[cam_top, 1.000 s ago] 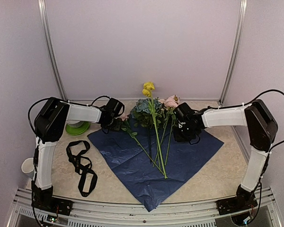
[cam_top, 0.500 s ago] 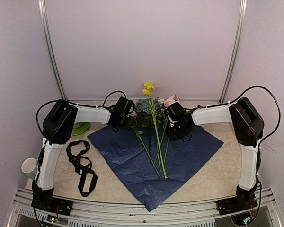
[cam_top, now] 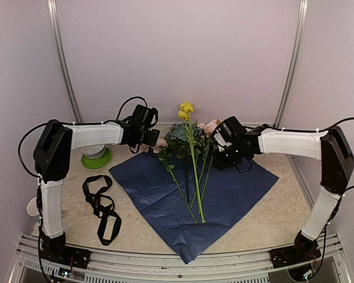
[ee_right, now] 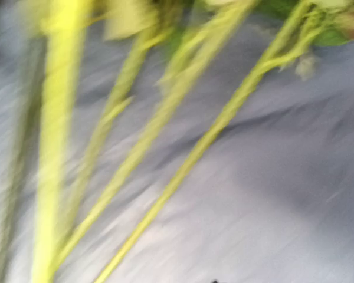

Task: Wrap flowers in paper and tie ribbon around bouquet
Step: Adjust the fake flower on the flattened wrapping paper, then pick up the corner of the folded wrapping paper from the center of the board.

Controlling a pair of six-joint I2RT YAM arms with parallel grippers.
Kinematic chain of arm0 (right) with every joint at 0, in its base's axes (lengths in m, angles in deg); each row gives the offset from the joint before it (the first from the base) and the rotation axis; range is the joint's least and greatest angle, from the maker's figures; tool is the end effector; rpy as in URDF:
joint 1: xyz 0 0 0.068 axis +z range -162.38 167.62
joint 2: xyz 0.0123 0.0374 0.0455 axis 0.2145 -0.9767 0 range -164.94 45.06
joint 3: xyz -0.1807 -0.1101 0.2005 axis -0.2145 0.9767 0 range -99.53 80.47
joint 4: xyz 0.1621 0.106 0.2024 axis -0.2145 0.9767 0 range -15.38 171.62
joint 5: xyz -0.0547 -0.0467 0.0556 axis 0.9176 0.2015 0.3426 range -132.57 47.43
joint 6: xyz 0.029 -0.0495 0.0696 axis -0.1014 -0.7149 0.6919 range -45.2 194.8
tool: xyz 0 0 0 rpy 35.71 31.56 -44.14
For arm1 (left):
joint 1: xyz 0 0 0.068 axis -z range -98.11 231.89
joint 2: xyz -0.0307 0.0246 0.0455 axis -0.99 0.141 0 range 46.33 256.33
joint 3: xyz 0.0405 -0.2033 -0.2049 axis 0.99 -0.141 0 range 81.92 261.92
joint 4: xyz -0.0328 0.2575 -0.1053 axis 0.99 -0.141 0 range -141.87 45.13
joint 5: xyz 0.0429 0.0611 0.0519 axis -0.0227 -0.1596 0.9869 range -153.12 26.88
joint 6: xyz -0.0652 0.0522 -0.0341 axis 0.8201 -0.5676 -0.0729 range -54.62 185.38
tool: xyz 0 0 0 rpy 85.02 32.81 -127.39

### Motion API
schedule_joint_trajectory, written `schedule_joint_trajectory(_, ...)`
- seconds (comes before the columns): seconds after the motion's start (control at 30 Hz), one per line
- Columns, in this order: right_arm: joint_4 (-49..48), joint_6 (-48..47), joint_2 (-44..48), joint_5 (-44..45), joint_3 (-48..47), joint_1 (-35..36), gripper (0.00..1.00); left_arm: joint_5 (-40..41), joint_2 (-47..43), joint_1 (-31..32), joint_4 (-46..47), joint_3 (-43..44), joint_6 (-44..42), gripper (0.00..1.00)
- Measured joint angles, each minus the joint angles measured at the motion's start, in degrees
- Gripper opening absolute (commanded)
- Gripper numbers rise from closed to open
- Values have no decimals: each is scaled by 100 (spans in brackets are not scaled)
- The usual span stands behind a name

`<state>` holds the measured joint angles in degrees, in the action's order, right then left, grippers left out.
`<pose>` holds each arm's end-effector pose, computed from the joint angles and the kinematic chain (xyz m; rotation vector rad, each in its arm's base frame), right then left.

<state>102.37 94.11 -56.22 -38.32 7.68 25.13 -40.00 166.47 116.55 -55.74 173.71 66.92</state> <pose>0.3389 0.2526 0.1895 -0.3786 2.5462 0.2877 0.4610 -0.2802 0.1919 0.4190 2.1529 0.1026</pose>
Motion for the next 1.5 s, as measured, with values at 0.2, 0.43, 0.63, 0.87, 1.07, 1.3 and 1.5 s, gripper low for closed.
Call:
schedule_joint_trajectory(0.2, 573, -382, 356, -260, 90, 1759, 74, 74, -1720, 439, -328, -1235, 297, 80)
schedule_joint_trajectory(0.43, 1283, -350, -136, -424, -136, 3980, 94, -81, -3075, 1132, -949, -2420, 986, 84)
schedule_joint_trajectory(0.63, 1384, 133, -863, -232, -356, 4660, 84, -101, -3707, 1196, -1281, -3012, 1440, 84)
schedule_joint_trajectory(0.87, 1969, 1043, -1338, 636, -743, 4870, 33, -94, -3998, 1357, -1445, -3099, 1620, 84)
schedule_joint_trajectory(1.07, 2310, 1443, -1305, 1169, -708, 4854, 0, -133, -4172, 1537, -1414, -3200, 1484, 71)
schedule_joint_trajectory(1.3, 2157, 1117, -885, 968, -387, 4597, 0, -820, -5383, 1862, -964, -4024, 1023, 65)
schedule_joint_trajectory(1.5, 1810, 234, -153, -225, -254, 3934, 0, -1530, -6109, 3049, -249, -4798, -107, 80)
